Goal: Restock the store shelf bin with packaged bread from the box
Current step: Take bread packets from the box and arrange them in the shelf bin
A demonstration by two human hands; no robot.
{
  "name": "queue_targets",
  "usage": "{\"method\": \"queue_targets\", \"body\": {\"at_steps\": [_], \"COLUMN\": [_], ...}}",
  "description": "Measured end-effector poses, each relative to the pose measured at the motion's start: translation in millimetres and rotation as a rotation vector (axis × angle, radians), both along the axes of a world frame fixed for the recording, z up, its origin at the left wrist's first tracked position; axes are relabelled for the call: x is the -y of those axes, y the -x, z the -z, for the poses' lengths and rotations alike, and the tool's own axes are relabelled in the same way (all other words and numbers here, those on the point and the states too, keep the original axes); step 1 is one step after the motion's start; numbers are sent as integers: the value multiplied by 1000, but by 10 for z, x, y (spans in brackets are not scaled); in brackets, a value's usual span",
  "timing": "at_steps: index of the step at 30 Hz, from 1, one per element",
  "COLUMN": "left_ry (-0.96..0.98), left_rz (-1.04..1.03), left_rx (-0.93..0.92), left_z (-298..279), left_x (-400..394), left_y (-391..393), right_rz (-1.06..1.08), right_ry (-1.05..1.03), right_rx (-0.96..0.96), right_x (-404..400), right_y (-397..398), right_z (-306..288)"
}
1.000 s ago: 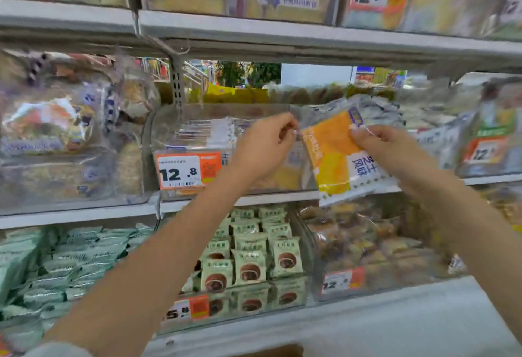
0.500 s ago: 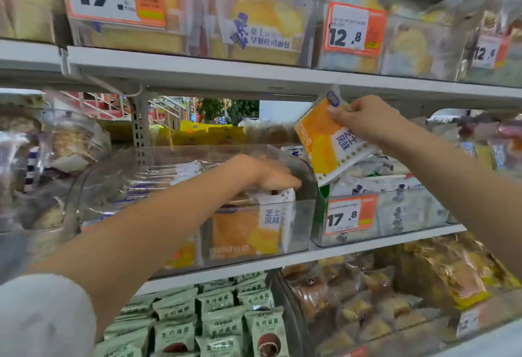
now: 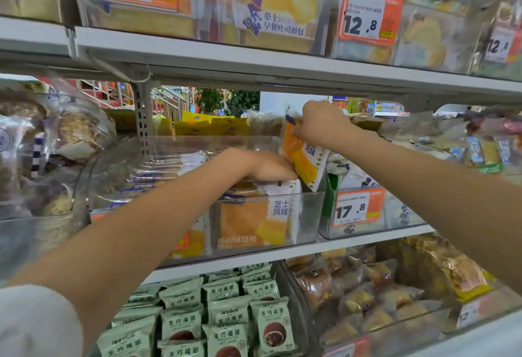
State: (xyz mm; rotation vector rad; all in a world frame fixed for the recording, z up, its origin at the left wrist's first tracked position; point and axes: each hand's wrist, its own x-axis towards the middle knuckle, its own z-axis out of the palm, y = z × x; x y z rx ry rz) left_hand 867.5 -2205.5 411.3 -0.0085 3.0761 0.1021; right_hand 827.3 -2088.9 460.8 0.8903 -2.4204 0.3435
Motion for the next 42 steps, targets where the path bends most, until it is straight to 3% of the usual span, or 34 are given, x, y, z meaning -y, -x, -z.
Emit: {"method": "queue_targets", "body": {"at_steps": [7, 9, 12, 14, 16, 23, 34, 38, 42], "left_ry": [-119, -125, -122, -110, -111, -155, -246, -514, -611], "left_rz": [6, 9, -20, -46, -55, -13, 2, 6, 13], "left_rx": [20, 24, 24, 47, 69, 48, -81, -296, -413], "left_z": [11, 12, -6, -31, -45, -44, -29, -149, -264], "left_x": [17, 21, 55, 39, 37, 43, 169, 260, 317], "left_y": [-17, -30, -23, -28, -14, -15, -4, -108, -169], "right_rz": [154, 210, 265, 274, 231, -46, 41, -32, -180], "right_ry": [-417, -573, -648, -728, -780, -525, -775, -763, -560], "right_rx": [120, 251, 413, 412, 290, 269, 434, 566, 372], "right_x": [109, 164, 213, 228, 247, 427, 460, 530, 338], "right_y": [-126, -156, -124, -121, -116, 202, 278, 432, 411], "right_z": [-125, -239, -357, -351, -312, -159, -56, 66, 112]}}
